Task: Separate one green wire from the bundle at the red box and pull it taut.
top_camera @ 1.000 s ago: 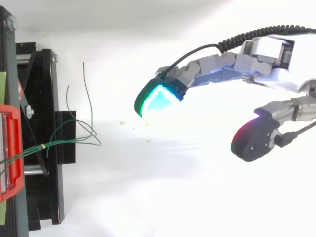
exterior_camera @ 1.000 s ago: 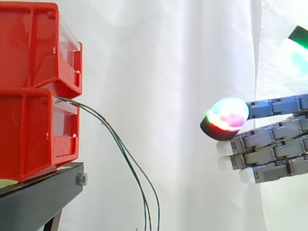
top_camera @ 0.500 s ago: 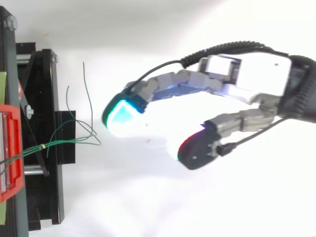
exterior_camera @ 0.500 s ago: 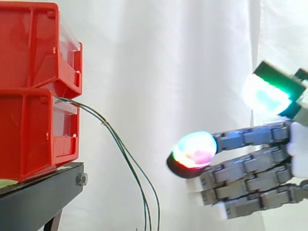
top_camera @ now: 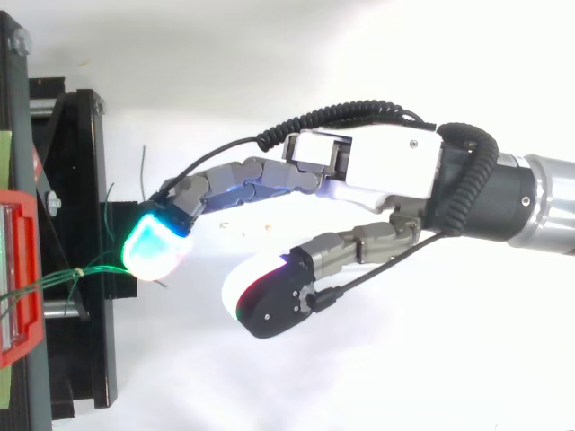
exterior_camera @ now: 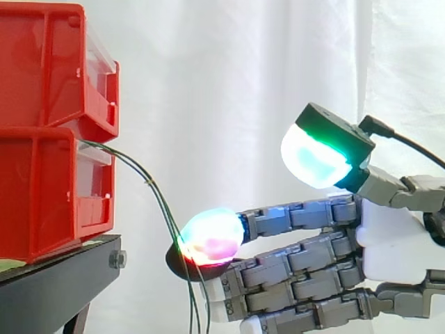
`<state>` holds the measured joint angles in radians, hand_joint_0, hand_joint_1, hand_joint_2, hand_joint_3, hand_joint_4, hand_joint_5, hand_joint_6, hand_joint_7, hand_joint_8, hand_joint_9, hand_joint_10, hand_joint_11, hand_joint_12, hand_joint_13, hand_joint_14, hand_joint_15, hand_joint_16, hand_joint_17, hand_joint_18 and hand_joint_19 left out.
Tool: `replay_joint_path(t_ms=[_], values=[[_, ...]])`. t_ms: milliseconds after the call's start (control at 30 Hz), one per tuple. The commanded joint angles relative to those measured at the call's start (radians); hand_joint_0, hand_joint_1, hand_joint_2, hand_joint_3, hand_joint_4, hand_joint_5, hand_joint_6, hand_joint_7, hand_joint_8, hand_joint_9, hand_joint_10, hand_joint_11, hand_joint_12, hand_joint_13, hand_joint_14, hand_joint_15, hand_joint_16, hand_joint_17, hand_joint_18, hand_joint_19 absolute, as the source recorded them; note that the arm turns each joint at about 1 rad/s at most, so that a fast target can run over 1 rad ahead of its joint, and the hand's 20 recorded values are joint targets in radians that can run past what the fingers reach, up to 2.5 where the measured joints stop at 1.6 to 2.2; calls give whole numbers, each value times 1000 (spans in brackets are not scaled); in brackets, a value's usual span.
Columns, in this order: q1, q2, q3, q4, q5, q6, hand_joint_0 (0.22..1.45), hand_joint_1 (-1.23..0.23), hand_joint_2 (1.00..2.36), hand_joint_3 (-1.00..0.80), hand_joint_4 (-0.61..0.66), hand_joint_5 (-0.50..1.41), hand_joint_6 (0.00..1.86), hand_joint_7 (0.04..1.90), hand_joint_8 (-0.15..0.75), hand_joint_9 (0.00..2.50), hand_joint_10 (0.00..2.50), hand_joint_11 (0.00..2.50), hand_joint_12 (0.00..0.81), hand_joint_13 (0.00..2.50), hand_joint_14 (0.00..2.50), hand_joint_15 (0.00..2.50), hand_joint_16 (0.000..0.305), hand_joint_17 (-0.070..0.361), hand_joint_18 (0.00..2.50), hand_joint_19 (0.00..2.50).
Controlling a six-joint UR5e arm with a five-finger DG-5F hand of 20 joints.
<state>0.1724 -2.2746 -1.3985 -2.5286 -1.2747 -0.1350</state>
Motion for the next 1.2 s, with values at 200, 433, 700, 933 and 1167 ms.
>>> replay_joint_path(t_ms=[200,433,700,933,1167], values=[[-14,-88,65,31,-2,6,528,-539,1001,-485,273,-193,502,678,263,486,0,0,305,325,0,0,49,111,361,97],[-22,-131,124,57,0,0,529,-540,1001,-485,273,-190,502,681,264,497,0,0,303,342,0,0,49,111,377,105],[-14,-131,124,70,-2,-14,530,-540,1001,-485,277,-188,502,684,265,502,0,0,302,365,0,0,49,111,393,107],[-4,-131,125,70,-5,-17,532,-538,1001,-491,308,-166,502,762,270,528,0,0,300,391,0,0,49,110,442,134],[-5,-131,162,36,-26,-17,540,-561,1000,-494,336,-144,503,843,277,596,0,0,297,460,0,4,48,108,517,153]])
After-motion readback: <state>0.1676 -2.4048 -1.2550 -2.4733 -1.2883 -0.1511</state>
